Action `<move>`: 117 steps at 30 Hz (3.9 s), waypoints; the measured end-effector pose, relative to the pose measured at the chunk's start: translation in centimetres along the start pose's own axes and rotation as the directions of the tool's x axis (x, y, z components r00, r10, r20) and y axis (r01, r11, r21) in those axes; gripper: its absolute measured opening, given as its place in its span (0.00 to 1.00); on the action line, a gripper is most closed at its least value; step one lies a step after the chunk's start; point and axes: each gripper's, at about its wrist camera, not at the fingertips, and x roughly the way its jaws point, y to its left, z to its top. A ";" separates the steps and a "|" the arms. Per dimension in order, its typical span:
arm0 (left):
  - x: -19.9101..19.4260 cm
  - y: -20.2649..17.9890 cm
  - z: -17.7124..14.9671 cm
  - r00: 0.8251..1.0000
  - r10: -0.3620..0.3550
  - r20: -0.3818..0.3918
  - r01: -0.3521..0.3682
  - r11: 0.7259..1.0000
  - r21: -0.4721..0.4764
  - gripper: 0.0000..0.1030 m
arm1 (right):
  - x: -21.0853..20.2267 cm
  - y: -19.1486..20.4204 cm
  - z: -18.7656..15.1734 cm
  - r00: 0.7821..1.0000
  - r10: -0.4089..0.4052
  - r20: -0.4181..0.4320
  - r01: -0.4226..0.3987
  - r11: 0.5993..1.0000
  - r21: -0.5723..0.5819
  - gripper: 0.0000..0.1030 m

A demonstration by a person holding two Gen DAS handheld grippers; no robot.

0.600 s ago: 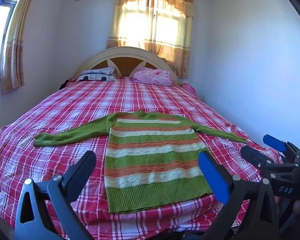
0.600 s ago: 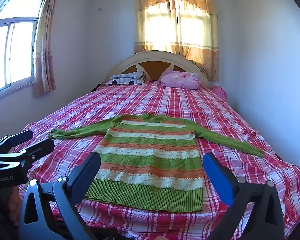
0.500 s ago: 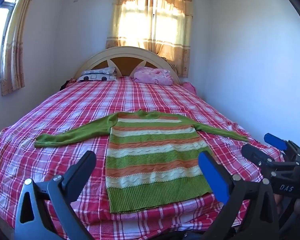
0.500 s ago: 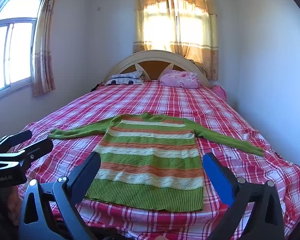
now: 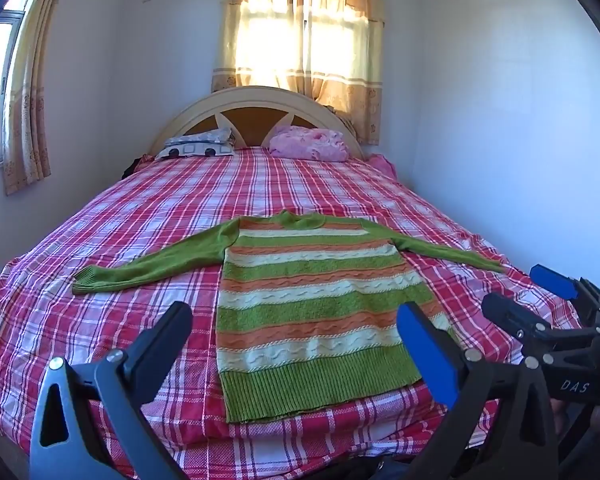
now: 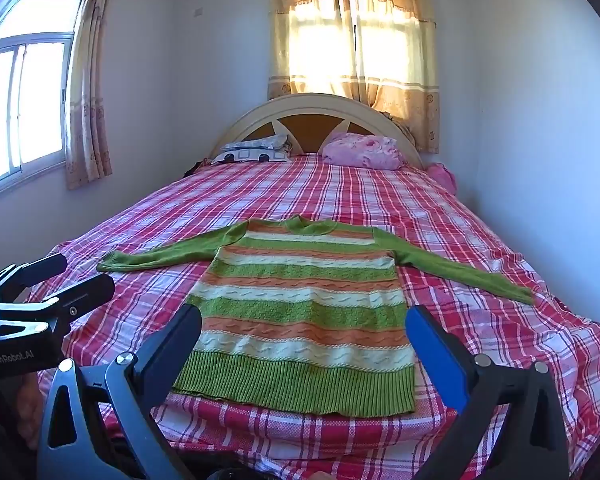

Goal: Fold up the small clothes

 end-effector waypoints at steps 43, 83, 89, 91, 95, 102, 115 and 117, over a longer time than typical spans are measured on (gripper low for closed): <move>0.7 0.0 -0.5 1.000 0.006 -0.023 -0.006 1.000 0.007 1.00 | 1.1 0.4 -0.7 0.999 0.018 -0.036 -0.019 1.000 -0.002 0.99; 6.2 1.6 -2.4 0.988 0.023 -0.150 -0.026 1.000 -0.015 1.00 | 5.5 -1.3 -2.4 0.988 0.071 -0.135 -0.066 0.997 0.038 0.99; 9.2 1.7 -3.9 0.977 0.024 -0.213 -0.024 1.000 0.002 1.00 | 8.6 -3.1 -4.0 0.980 0.076 -0.186 -0.063 0.995 0.076 0.99; 10.1 1.8 -4.3 0.973 0.034 -0.228 -0.032 0.999 0.010 1.00 | 9.7 -4.0 -4.5 0.977 0.076 -0.201 -0.057 0.993 0.101 0.99; 12.1 2.3 -4.5 0.967 0.038 -0.252 -0.034 0.999 0.021 1.00 | 12.2 -6.4 -5.4 0.970 0.066 -0.232 -0.030 0.988 0.154 0.99; 15.7 2.0 -3.0 0.967 0.049 -0.248 -0.025 0.995 0.101 1.00 | 15.4 -10.6 -5.3 0.970 0.061 -0.235 -0.007 0.974 0.227 0.99; 23.6 3.7 1.4 0.983 0.083 -0.164 -0.067 0.992 0.105 1.00 | 21.7 -24.3 -3.1 0.972 -0.032 -0.232 0.126 0.905 0.406 0.99; 25.0 3.9 1.7 0.983 0.098 -0.155 -0.083 0.991 0.105 1.00 | 22.4 -26.9 -3.0 0.969 -0.059 -0.240 0.161 0.887 0.432 0.99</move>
